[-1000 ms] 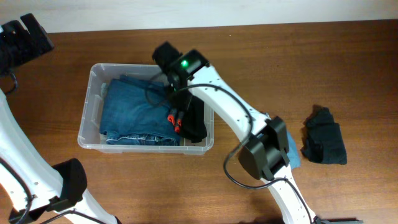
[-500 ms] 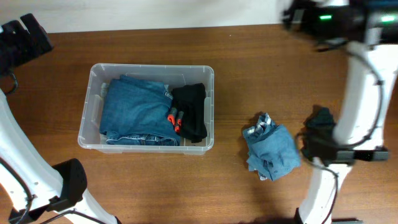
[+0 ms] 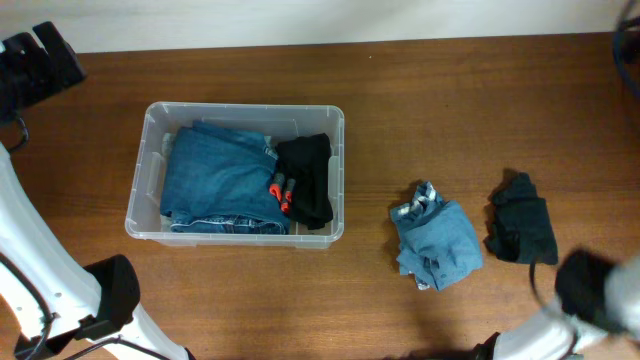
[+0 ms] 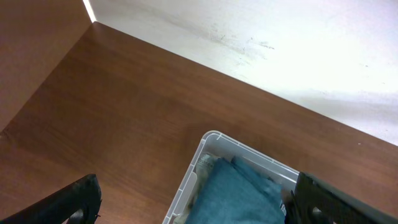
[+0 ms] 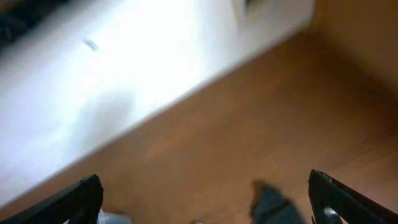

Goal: Pack container
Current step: 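Move the right gripper toward the dark socks on the right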

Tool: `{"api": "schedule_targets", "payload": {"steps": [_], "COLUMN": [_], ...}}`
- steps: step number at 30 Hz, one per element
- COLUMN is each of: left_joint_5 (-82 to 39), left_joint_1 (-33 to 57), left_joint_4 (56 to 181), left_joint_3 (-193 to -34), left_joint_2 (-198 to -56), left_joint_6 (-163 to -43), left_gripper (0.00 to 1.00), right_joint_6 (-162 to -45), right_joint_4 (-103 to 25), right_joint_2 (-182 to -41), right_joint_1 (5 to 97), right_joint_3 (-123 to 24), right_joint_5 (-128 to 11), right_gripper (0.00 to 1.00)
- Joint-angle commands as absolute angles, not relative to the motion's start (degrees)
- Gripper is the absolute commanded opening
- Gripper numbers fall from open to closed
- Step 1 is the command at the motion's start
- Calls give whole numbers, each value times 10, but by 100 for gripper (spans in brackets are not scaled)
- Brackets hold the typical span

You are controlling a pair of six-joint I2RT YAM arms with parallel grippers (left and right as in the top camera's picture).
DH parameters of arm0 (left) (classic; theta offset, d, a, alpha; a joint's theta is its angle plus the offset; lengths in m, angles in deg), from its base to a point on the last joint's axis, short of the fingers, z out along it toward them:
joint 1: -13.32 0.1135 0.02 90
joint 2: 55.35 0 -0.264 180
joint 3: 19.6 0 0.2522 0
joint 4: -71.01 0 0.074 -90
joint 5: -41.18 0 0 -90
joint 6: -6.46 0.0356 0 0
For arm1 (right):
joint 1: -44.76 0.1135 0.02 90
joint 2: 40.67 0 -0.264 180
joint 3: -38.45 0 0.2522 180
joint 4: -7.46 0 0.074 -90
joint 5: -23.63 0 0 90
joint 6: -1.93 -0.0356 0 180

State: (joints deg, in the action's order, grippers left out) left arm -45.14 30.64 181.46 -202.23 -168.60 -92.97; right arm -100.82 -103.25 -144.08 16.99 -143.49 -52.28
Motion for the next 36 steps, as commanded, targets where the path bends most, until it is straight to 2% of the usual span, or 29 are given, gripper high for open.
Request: {"api": "schedule_targets", "payload": {"steps": [1,4,7,10,15,23,28,31,33,36], "left_joint_5": [-452,-452,-452,-452,-452,-452,-452,-452,-452,-452], "left_joint_1": [308,308,308,308,308,308,308,308,308,308], "left_joint_4": [1815,1815,1815,1815,1815,1815,1815,1815,1815,1815], "left_joint_3": [-2025,-2025,-2025,-2025,-2025,-2025,-2025,-2025,-2025,-2025], "left_joint_2": [-1688,-1688,-1688,-1688,-1688,-1688,-1688,-1688,-1688,-1688], "left_joint_6": [-927,-927,-927,-927,-927,-927,-927,-927,-927,-927], "left_gripper": [99,99,99,99,99,99,99,100,99,99], "right_joint_6": [-994,-994,-992,-988,-942,-973,-976,-976,-980,-983], "right_joint_4": [-1036,-1036,-1030,-1000,-939,-922,-870,-743,-667,-624], "right_joint_2": [-1349,-1329,-1344,-1359,-1321,-1263,-1290,-1285,-1272,-1249], "right_joint_1": [142,97,67,41,52,49,37,35,35,35], "right_joint_3": [-1427,-1321,-1116,-978,-971,-946,-758,-621,-570,-561], "right_joint_5": [-568,-565,-571,-565,-557,-588,-550,-594,-593,-602], "right_gripper": [98,98,98,98,98,98,98,98,98,98]}}
